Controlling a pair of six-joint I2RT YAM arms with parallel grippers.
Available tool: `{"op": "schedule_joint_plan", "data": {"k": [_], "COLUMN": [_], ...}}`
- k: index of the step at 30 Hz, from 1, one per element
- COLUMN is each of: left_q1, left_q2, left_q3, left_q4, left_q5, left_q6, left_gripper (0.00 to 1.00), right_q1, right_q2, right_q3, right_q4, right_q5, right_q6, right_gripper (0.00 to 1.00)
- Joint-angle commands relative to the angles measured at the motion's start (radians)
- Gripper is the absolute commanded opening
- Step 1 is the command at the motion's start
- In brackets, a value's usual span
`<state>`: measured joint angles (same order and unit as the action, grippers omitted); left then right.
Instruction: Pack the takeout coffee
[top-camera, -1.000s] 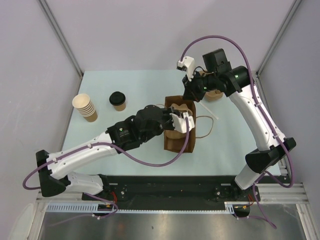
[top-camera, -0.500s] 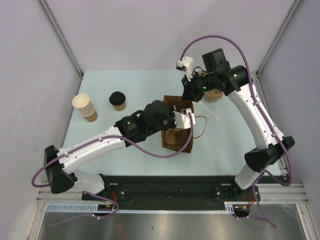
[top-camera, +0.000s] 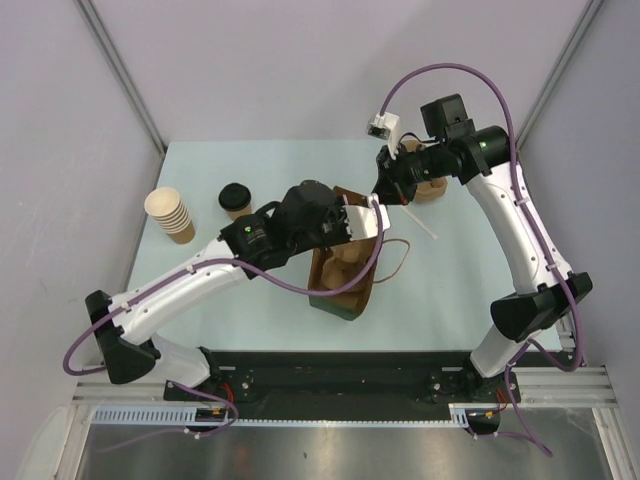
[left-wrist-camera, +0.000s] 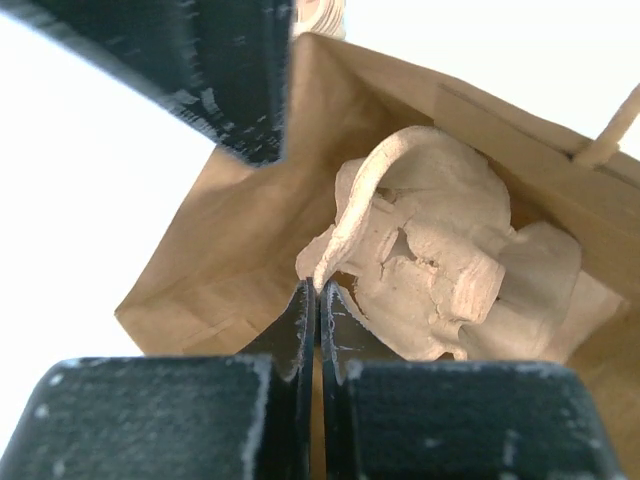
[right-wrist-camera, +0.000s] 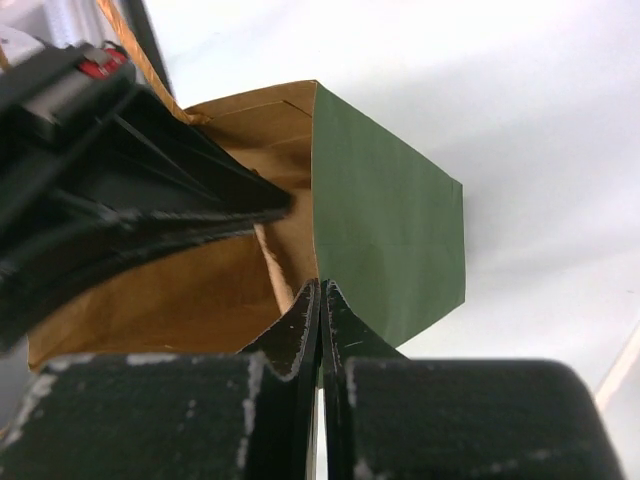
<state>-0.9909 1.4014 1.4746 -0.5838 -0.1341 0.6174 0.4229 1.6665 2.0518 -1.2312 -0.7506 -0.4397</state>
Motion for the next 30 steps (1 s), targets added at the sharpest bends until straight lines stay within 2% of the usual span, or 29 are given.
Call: {"op": "schedule_joint_plan", "data": {"k": [1, 5, 11, 18, 30], "left_q1": [-0.032, -0.074, -0.075, -0.074, -0.034], "left_q2": [-0.054, -0.061, -0.027, -0.018, -0.006], "left_q3": [0.046, 0.004, -0.036, -0.086, -0.093], "left_q4": [-0.079, -0.093, -0.114, -0.133, -0.085], "left_q5": [0.036, 0.041, 0.044, 0.051, 0.068], "left_q6": [-0.071, -0.094, -0.128, -0.182, -0.156], "left_gripper": [0.0, 0.0, 0.0, 0.0, 0.0], "right_q1": [-0.004, 0.02, 0.045, 0.045, 0.062], "right_q2": [-0.036, -0.039, -0.037, -0.066, -0.062], "right_q3": [0.008, -0.03, -0.044, -0.104, -0.128], "right_q4": [-0.042, -0.051, -0.059, 0.018, 0.019], "right_q5": [-0.15, -0.168, -0.153, -0.133, -0.145], "right_q6": [-0.019, -0.039, -0.079, -0.067, -0.096], "right_gripper": [0.0, 0.0, 0.0, 0.0, 0.0]}}
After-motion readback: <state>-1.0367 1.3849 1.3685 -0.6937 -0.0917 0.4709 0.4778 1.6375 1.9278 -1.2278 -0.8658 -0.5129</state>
